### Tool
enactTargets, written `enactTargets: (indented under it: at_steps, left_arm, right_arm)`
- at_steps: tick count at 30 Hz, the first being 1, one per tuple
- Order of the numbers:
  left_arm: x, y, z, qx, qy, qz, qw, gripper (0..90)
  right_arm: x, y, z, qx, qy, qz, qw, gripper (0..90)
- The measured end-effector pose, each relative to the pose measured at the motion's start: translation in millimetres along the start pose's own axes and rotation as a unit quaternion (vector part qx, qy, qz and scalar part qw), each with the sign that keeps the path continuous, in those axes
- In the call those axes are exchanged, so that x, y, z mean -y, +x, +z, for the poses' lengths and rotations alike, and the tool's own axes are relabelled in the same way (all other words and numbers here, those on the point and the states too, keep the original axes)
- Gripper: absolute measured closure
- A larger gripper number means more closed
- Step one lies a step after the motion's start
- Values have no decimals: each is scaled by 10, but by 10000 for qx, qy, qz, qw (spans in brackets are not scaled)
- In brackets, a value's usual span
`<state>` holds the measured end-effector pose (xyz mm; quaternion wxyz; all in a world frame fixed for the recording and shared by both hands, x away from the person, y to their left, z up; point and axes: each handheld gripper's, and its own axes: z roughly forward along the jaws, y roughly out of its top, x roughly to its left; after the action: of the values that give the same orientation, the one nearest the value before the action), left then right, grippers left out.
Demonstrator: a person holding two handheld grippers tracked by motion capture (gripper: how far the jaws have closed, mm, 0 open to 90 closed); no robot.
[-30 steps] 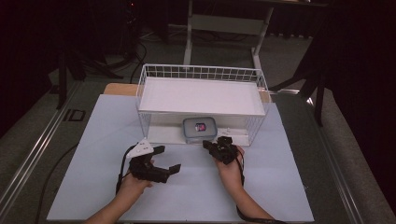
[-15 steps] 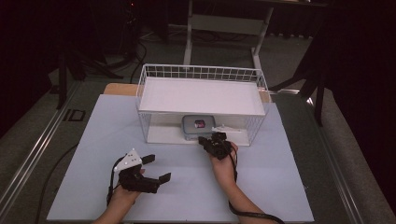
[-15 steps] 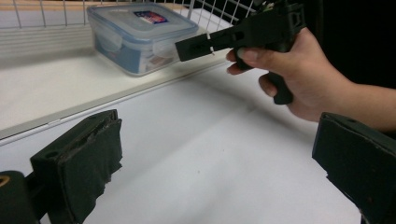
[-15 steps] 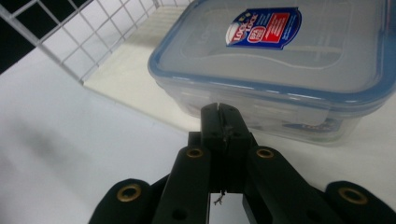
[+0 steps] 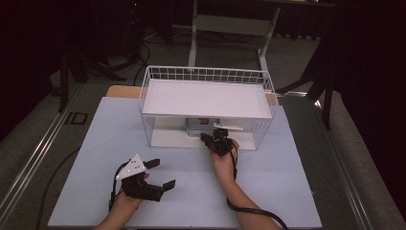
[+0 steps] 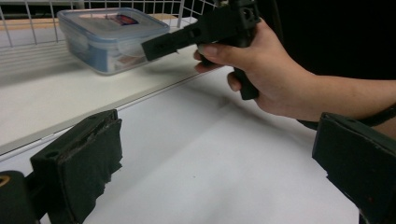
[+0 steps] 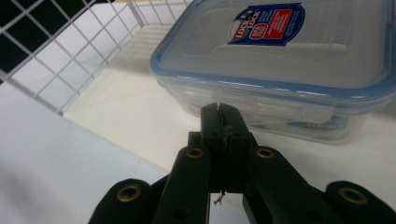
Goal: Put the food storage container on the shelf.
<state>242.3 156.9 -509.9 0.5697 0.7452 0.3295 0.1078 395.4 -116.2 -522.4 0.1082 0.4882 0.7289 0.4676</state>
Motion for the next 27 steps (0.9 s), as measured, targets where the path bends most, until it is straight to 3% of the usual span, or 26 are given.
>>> enactTargets:
  at_steps: [9,13,15,16,17,18,21,22,24,27]
  left_arm:
    - [31,3,20,13,34,-26,10000,26]
    - [32,0,24,8,55,37,10000,26]
    - [35,-1,29,12,60,31,10000,26]
    - [34,-1,31,15,76,24,10000,26]
    - [33,-2,31,25,68,23,10000,26]
    - [32,-4,29,36,50,38,10000,25]
    - [28,-17,28,23,25,81,10000,26]
    - [25,-18,28,19,38,90,10000,25]
    - [21,-22,30,23,28,86,10000,26]
    - [11,-34,33,26,32,109,9999,26]
  right_arm:
    - [-84,-10,75,154,-34,126,9998,899]
    - [-105,22,70,207,-46,-65,9998,899]
    - [-121,-4,57,102,-38,113,9999,899]
    - [-123,34,23,5,194,560,9982,899]
    - [-115,-24,52,63,-66,139,9999,897]
    - [-107,15,30,80,6,262,9996,897]
    - [-67,-2,4,33,-120,35,9999,886]
    - [-52,19,-25,18,-65,122,9999,884]
    - [-28,22,-65,4,-136,-77,9999,867]
    - [14,61,-164,-94,-103,-166,9998,835]
